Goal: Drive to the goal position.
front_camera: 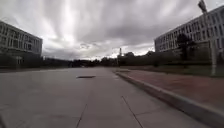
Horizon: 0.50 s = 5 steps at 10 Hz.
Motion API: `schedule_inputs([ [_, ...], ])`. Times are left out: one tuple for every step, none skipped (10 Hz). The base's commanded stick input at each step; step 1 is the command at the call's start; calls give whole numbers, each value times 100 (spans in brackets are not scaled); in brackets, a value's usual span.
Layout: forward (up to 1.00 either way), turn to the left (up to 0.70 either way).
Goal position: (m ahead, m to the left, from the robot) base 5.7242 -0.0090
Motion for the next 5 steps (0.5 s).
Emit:
schedule_inputs([
  [70,0],
  [70,0],
  [70,0],
  [70,0],
  [70,0],
])
